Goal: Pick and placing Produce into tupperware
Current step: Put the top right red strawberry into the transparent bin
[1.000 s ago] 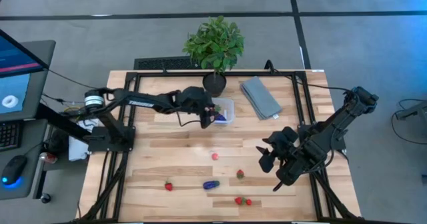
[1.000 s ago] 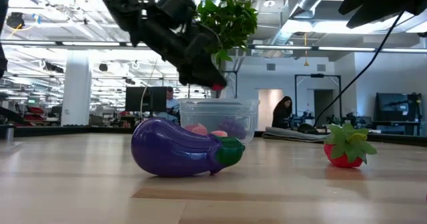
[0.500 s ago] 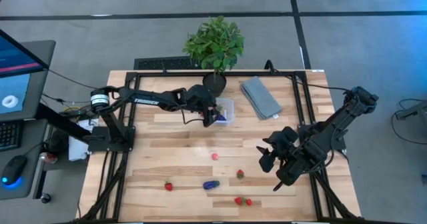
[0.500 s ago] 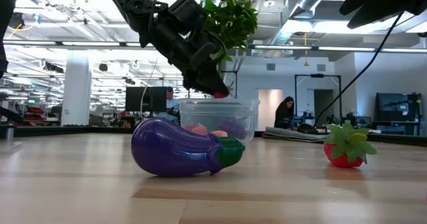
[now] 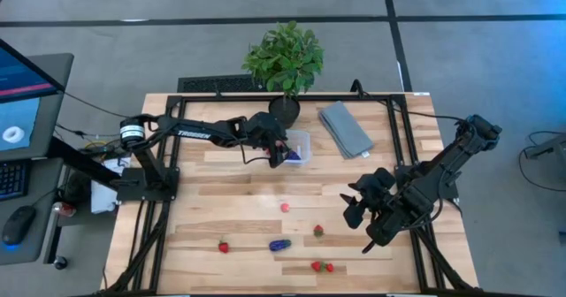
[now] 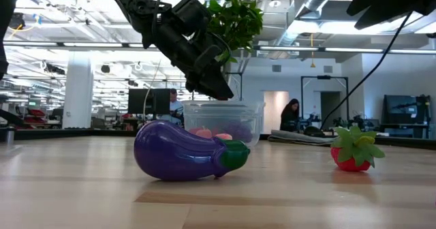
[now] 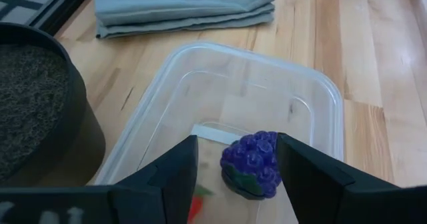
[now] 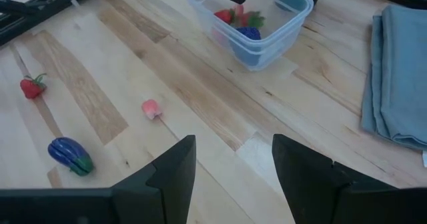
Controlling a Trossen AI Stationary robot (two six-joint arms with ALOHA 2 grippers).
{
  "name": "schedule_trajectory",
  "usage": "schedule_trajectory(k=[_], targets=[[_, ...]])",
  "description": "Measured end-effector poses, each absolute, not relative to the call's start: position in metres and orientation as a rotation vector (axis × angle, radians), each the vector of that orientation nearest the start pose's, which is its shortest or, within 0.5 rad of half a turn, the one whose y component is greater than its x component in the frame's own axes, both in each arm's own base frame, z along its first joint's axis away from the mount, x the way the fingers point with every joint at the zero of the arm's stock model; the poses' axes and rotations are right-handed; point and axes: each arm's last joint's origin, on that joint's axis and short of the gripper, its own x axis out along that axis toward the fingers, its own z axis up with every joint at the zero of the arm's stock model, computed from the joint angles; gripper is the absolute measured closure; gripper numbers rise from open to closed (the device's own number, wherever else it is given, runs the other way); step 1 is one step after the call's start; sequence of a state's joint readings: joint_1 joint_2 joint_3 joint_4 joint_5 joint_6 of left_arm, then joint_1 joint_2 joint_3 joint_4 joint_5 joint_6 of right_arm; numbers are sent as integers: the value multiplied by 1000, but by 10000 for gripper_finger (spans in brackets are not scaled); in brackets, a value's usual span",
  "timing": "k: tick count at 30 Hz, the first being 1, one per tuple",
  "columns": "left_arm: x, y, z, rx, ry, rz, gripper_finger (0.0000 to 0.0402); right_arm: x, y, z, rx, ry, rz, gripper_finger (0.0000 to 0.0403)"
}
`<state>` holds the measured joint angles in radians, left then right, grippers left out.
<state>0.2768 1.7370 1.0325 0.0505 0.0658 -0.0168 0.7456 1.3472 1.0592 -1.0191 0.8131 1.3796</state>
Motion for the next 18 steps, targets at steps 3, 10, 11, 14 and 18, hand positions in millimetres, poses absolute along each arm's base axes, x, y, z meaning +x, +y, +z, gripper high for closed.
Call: schedule_trajectory(k=[3, 10, 11, 14, 18], targets=[[353, 98, 192, -116, 644, 191, 197, 188, 145, 264, 365, 659, -616, 182], [347, 95, 212, -80, 596, 156, 188, 188, 145, 264, 367, 658, -615, 182], [345, 95, 216, -72, 587, 154, 188, 188, 145, 264, 367, 658, -615, 182], [337, 92, 231, -52, 568, 148, 188, 188, 145, 264, 366, 659, -615, 182], [324, 87, 248, -37, 572, 138, 188, 188, 145, 264, 364, 661, -616, 182]])
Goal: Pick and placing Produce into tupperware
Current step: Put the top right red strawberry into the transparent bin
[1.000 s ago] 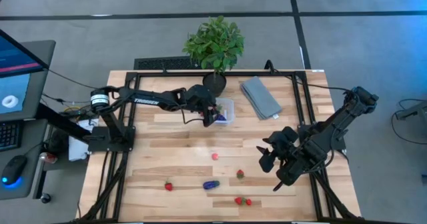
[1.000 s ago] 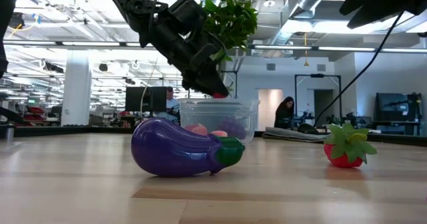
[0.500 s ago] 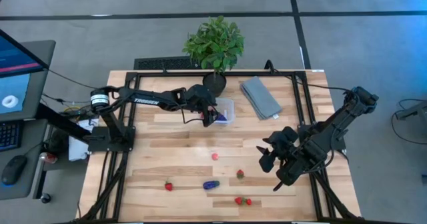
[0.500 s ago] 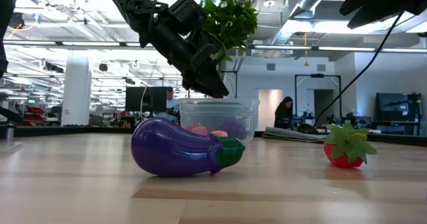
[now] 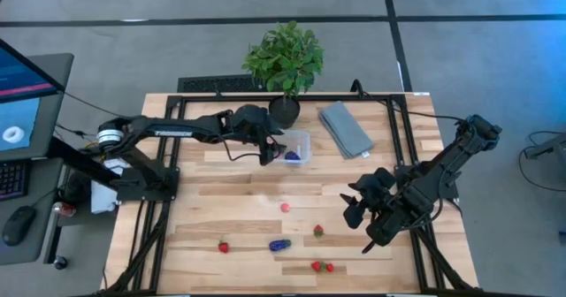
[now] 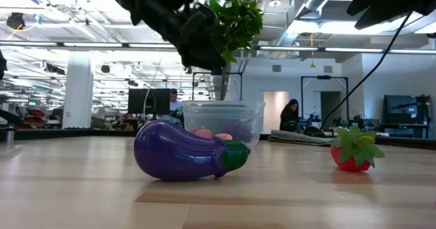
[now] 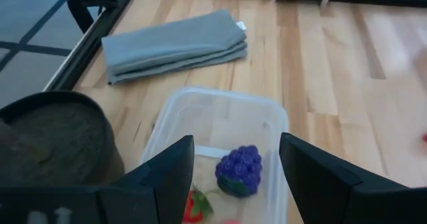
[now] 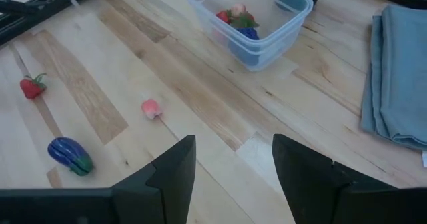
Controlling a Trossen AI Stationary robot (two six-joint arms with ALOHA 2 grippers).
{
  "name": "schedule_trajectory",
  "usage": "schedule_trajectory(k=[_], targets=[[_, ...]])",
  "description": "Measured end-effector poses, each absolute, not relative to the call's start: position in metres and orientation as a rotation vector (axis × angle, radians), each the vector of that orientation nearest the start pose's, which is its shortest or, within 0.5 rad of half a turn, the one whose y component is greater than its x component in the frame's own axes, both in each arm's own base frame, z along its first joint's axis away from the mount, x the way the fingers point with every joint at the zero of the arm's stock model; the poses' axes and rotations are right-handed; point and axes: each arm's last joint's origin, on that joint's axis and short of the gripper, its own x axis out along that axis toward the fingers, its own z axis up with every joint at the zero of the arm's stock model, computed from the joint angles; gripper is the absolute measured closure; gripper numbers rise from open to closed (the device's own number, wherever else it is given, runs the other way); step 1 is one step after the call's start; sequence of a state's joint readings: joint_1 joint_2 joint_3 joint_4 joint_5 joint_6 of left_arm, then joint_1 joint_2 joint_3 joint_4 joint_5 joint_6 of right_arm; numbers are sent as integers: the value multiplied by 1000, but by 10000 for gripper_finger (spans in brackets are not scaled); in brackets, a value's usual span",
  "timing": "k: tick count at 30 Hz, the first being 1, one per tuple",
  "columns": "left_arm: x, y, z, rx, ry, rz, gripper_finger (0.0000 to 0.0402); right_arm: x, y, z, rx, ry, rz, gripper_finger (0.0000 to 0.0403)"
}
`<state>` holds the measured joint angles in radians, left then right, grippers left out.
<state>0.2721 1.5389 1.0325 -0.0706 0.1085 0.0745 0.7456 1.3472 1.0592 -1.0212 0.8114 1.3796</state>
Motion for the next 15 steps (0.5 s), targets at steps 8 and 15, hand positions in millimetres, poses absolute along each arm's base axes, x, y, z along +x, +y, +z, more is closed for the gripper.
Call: schedule_trajectory(k=[8, 15], targets=[[289, 67, 280, -13, 629, 94, 188, 174, 157, 248, 378, 751, -546, 182], [257, 52, 303, 5, 656, 100, 188, 160, 177, 216, 591, 656, -458, 182]])
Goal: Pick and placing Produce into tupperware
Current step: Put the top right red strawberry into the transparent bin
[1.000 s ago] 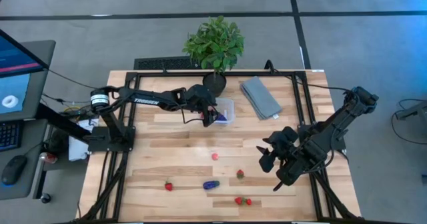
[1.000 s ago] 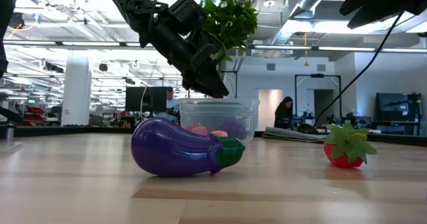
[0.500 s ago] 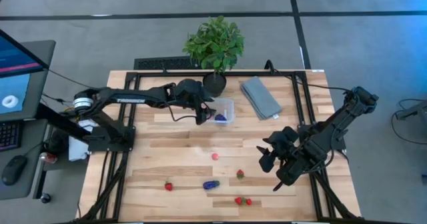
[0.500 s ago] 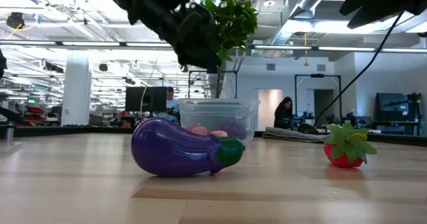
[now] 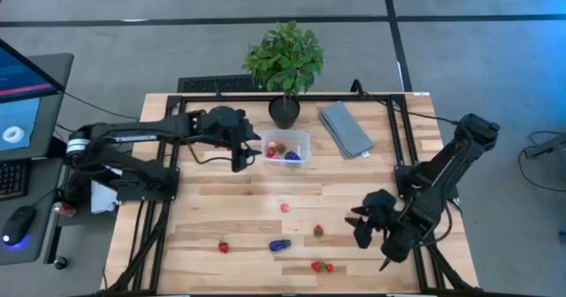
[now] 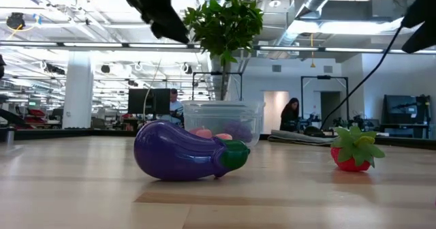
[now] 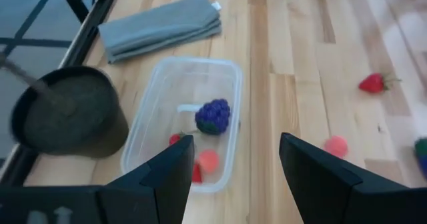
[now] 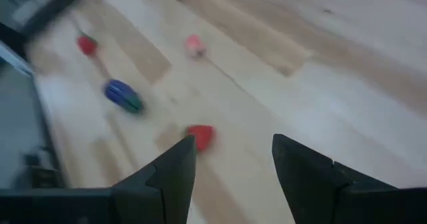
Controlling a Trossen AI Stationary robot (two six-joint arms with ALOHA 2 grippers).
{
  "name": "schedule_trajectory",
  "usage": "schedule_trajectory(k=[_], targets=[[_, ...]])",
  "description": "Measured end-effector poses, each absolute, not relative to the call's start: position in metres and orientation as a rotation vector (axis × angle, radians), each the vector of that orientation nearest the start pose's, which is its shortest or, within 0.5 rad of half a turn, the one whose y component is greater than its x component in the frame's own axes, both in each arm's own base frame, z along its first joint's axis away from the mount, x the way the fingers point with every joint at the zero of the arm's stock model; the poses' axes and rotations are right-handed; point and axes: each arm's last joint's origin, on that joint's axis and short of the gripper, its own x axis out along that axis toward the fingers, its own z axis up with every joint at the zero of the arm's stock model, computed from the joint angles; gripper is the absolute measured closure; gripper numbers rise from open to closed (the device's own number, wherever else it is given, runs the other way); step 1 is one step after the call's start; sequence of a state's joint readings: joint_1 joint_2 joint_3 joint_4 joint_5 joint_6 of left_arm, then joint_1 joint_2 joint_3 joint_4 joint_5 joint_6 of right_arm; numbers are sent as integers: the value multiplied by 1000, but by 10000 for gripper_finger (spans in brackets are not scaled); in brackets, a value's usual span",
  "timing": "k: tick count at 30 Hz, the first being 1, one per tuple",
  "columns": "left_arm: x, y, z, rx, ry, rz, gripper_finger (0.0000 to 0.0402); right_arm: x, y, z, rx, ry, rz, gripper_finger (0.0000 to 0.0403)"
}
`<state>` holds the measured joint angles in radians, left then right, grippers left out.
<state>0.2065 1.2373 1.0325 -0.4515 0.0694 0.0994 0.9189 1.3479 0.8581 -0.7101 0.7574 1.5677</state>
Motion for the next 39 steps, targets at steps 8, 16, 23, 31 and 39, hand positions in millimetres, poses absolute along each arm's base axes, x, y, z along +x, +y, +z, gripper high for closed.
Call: schedule_trajectory(k=[8, 16, 23, 31, 39], targets=[[226, 46, 320, 10, 665, 143, 188, 164, 179, 195, 677, 563, -393, 182], [200, 41, 328, -10, 701, 184, 188, 184, 182, 179, 614, 593, -347, 171], [180, 38, 333, -17, 725, 222, 188, 206, 187, 163, 589, 648, -267, 161], [162, 35, 337, -20, 726, 244, 188, 224, 189, 157, 508, 686, -239, 150], [149, 32, 340, -54, 725, 255, 188, 236, 192, 151, 471, 751, -208, 131]])
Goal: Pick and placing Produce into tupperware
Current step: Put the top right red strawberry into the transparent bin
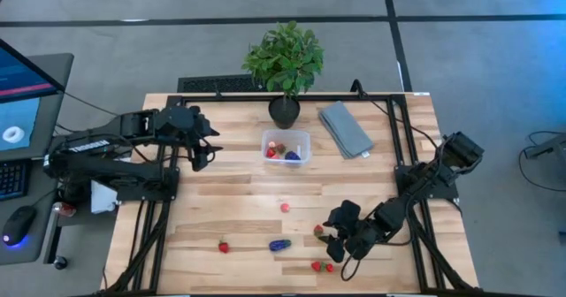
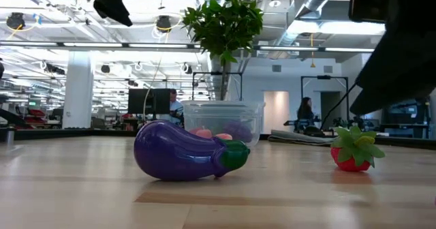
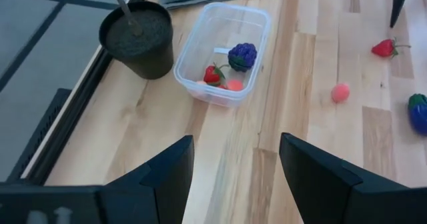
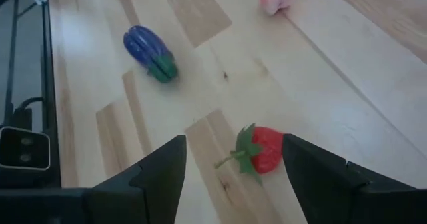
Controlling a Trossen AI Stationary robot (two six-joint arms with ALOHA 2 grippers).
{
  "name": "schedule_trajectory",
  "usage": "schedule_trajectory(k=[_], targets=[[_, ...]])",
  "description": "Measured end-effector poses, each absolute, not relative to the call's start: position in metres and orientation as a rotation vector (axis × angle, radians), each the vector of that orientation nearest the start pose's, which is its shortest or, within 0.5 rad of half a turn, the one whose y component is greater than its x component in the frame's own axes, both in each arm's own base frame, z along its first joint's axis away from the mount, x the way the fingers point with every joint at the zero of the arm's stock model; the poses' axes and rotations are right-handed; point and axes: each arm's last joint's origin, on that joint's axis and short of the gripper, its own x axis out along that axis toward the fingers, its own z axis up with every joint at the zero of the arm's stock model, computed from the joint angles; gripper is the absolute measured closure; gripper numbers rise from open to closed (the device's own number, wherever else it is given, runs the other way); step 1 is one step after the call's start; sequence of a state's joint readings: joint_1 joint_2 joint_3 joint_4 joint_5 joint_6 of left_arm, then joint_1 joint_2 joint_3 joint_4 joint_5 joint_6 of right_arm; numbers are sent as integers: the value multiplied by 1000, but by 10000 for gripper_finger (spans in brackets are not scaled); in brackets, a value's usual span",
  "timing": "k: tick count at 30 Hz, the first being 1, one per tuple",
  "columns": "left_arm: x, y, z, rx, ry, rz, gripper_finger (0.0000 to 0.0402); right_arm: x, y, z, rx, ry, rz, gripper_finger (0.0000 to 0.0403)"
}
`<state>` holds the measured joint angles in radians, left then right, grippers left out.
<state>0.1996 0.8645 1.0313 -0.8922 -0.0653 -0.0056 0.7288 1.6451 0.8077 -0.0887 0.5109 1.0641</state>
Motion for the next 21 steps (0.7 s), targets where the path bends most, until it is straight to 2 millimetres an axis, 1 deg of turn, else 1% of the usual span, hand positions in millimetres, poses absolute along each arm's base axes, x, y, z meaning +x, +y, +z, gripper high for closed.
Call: schedule_trajectory(k=[6, 11, 21], targets=[[138, 26, 346, -70, 682, 243, 188, 238, 185, 148, 466, 783, -248, 110], [127, 23, 350, -93, 647, 243, 188, 244, 175, 147, 517, 832, -270, 97], [105, 16, 353, -126, 614, 255, 188, 252, 165, 146, 617, 886, -265, 96]])
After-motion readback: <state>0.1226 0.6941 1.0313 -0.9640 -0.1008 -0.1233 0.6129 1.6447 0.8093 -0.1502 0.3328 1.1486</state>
